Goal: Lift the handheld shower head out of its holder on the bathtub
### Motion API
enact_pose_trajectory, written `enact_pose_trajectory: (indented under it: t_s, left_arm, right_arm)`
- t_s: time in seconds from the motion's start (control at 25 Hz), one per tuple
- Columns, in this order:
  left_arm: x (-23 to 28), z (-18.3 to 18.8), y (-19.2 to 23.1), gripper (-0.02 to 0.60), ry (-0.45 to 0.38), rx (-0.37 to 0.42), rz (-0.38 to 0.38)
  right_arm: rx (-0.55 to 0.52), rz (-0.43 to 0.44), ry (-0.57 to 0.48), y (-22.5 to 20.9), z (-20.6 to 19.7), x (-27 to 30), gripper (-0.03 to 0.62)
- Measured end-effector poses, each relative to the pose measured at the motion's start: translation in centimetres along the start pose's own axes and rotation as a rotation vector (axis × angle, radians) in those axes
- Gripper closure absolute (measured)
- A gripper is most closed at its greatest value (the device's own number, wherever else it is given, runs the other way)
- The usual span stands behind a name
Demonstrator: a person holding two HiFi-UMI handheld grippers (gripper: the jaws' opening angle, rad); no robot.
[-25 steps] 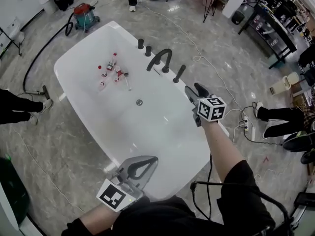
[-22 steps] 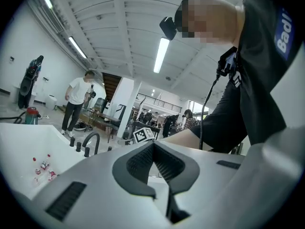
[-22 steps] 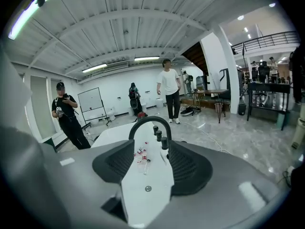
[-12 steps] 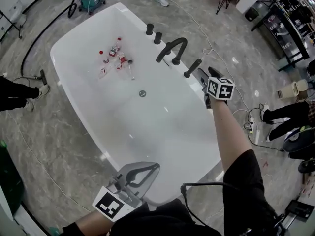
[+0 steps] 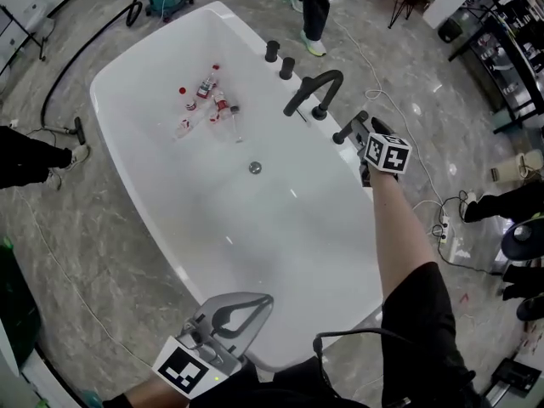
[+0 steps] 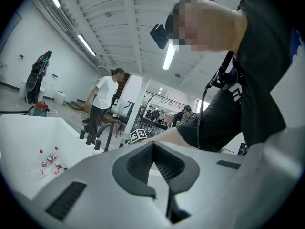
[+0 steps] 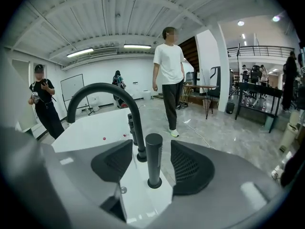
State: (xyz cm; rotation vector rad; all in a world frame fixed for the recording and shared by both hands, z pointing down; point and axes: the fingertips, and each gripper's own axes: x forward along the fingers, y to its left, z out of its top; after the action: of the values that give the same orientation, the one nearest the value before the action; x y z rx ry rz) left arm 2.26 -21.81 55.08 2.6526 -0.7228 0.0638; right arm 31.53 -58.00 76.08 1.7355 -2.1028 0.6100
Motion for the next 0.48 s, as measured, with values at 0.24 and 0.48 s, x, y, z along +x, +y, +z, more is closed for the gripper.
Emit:
enact_pose_trajectory:
  t_s: [0.24,0.48]
  left_arm:
    - [-0.2,-2.4,1.7,0.581,0.049,-0.011,0.025]
    - [-0.8,-3.7,2.0,0.581,0.076,-0.023,0.038]
  right_arm:
    - [0.007,-0.037,-0.002,-1.0,-0.8,2.7,0.377]
    - [0.015,-0.071,-0.014,-1.3,-1.3,3.1,0.462]
